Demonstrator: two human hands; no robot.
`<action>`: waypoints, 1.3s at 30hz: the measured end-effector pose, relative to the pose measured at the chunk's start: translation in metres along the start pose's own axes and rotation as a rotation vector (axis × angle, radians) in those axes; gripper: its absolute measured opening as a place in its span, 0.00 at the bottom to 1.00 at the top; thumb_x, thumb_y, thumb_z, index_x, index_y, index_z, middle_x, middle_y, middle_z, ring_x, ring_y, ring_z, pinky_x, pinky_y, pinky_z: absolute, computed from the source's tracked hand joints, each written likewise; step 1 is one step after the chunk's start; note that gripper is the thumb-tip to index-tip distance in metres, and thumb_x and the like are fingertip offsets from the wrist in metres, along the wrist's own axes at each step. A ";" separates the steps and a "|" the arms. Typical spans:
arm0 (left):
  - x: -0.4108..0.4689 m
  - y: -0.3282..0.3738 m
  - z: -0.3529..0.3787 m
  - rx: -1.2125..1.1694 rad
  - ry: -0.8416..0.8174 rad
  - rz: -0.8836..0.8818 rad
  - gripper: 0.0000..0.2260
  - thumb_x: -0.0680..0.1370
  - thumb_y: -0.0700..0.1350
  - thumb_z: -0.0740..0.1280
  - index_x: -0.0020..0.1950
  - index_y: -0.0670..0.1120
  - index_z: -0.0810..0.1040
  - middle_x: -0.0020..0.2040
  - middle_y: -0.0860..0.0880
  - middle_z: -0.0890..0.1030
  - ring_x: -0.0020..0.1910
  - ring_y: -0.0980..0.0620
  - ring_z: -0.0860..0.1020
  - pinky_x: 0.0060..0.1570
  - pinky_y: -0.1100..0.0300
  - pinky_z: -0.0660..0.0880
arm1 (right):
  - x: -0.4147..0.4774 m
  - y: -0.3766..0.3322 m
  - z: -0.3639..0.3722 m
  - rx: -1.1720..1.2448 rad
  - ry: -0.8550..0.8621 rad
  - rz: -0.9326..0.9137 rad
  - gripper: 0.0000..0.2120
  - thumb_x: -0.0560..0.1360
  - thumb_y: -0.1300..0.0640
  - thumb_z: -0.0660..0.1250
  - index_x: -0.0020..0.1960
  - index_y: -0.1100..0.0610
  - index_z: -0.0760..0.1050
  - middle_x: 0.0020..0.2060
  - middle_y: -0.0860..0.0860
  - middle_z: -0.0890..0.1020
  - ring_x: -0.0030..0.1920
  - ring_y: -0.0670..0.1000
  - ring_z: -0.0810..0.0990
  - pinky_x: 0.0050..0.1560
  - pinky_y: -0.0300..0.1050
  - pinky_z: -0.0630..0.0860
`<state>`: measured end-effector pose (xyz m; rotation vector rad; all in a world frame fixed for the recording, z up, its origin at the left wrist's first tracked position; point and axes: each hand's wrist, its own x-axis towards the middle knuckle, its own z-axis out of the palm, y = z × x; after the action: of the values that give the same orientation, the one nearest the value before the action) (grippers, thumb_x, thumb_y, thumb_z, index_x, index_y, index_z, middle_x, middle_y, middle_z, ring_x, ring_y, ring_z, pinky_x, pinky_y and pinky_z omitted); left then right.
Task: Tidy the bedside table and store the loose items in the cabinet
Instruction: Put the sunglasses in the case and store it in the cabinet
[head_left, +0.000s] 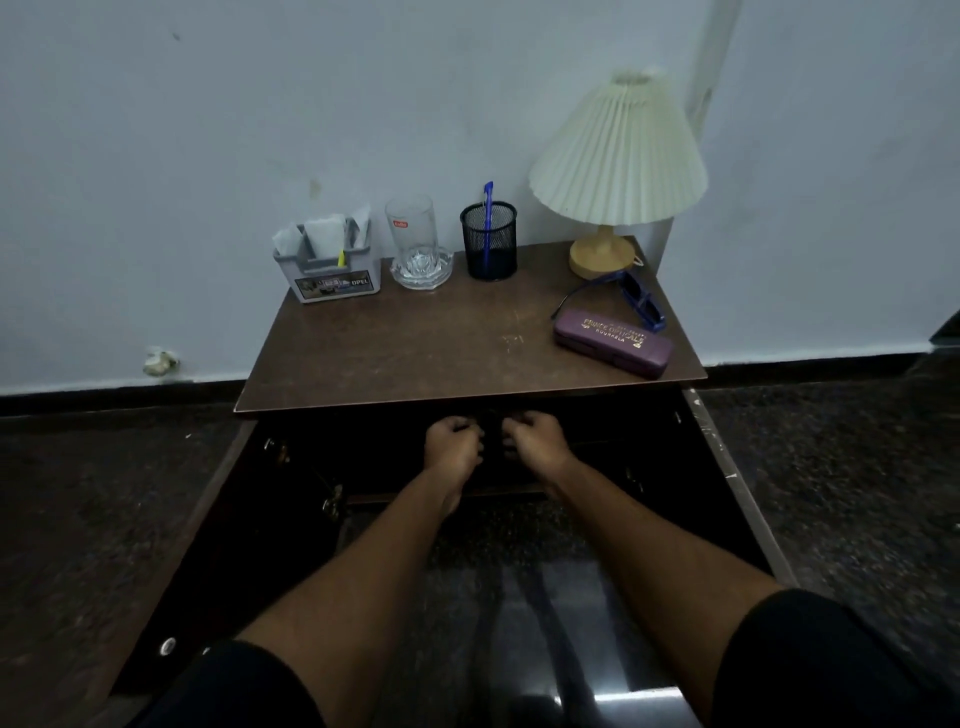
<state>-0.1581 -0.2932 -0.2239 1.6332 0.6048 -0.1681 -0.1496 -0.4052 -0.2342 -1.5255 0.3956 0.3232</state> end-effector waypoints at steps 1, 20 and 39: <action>-0.008 0.002 -0.001 0.006 -0.018 0.016 0.10 0.81 0.35 0.60 0.47 0.47 0.77 0.38 0.47 0.78 0.34 0.53 0.75 0.36 0.60 0.74 | -0.008 -0.002 -0.002 -0.030 -0.030 -0.014 0.07 0.80 0.65 0.63 0.46 0.56 0.77 0.41 0.55 0.80 0.36 0.47 0.76 0.36 0.41 0.72; -0.098 0.080 0.051 0.228 -0.240 0.470 0.09 0.75 0.34 0.69 0.46 0.49 0.78 0.43 0.47 0.82 0.41 0.52 0.79 0.48 0.57 0.75 | -0.090 -0.079 -0.116 -0.384 0.068 -0.481 0.07 0.74 0.64 0.74 0.51 0.58 0.84 0.45 0.49 0.87 0.47 0.44 0.85 0.53 0.41 0.80; -0.059 0.126 0.119 0.455 -0.174 0.645 0.12 0.75 0.38 0.68 0.59 0.46 0.80 0.58 0.49 0.80 0.53 0.54 0.78 0.44 0.70 0.72 | -0.012 -0.136 -0.175 -0.708 0.508 -0.485 0.12 0.72 0.54 0.75 0.54 0.57 0.80 0.49 0.52 0.82 0.48 0.52 0.80 0.43 0.43 0.73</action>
<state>-0.1204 -0.4281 -0.1071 2.1443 -0.1260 0.0343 -0.1081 -0.5834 -0.1075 -2.3420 0.2994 -0.3602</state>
